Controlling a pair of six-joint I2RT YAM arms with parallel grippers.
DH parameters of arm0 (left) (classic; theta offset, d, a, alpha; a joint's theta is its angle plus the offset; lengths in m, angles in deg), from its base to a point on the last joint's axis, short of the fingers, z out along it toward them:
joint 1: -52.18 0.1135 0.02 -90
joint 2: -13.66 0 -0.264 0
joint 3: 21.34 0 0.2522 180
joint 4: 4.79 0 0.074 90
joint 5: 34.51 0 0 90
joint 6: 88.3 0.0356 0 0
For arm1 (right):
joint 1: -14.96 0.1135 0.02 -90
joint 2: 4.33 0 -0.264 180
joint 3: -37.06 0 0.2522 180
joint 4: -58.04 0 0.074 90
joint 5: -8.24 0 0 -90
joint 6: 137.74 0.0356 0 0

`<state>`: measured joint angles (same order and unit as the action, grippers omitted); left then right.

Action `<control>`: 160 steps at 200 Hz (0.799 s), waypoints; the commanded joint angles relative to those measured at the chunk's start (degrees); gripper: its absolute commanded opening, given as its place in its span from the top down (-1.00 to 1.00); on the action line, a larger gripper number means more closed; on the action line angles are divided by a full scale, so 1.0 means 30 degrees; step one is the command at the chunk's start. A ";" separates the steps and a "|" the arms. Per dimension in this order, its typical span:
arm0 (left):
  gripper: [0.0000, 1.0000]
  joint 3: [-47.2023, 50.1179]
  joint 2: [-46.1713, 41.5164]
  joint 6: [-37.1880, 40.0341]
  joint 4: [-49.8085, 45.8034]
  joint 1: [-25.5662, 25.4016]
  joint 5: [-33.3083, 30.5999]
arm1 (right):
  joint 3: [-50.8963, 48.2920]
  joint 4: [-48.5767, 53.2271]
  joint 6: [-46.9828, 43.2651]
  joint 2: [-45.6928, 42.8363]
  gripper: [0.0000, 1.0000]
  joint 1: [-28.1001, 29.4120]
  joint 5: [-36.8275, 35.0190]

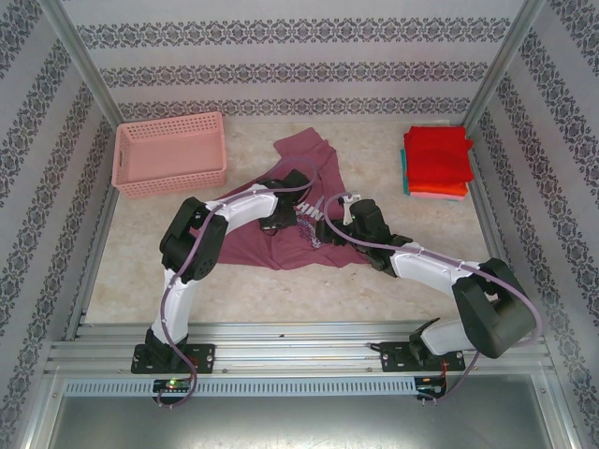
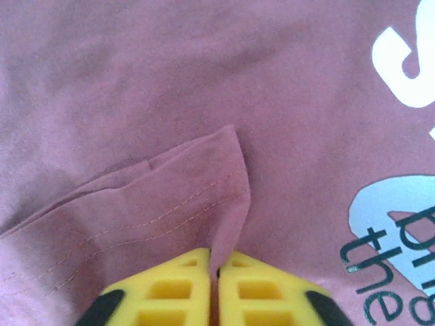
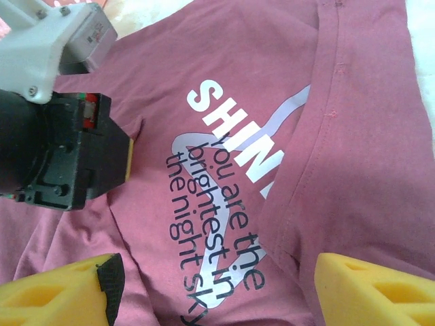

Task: Fold and stack the t-shirts

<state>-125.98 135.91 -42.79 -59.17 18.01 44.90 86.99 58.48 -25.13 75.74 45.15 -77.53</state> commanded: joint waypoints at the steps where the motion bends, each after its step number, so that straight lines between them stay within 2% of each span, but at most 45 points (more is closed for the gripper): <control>1: 0.95 0.0808 -0.2270 -0.0193 -0.0369 -0.0196 -0.0784 | 0.0686 0.0200 -0.0046 0.0451 -0.48 -0.0166 -0.0414; 35: 0.96 0.3186 -0.5918 -0.1054 0.0084 -0.0418 -0.2323 | 0.2739 -0.0100 -0.0050 0.2571 -0.48 -0.0194 -0.0061; 92: 0.95 0.9987 -1.2148 -0.3859 0.1447 -0.0416 -0.3798 | 0.8056 -0.0761 0.0484 0.7986 -0.44 0.0532 0.1948; 126: 0.89 1.1136 -1.2305 -0.4058 0.1906 -0.0196 -0.3612 | 1.1066 0.0142 0.1093 1.1068 -0.41 0.0977 0.2805; 160: 0.78 1.0740 -1.1049 -0.3731 0.2300 -0.0005 -0.3211 | 1.3990 0.3693 -0.0149 1.3036 -0.36 0.1462 0.2392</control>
<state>-92.82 100.46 -53.26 -54.65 17.42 35.52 123.18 61.21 -23.64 111.67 48.30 -70.41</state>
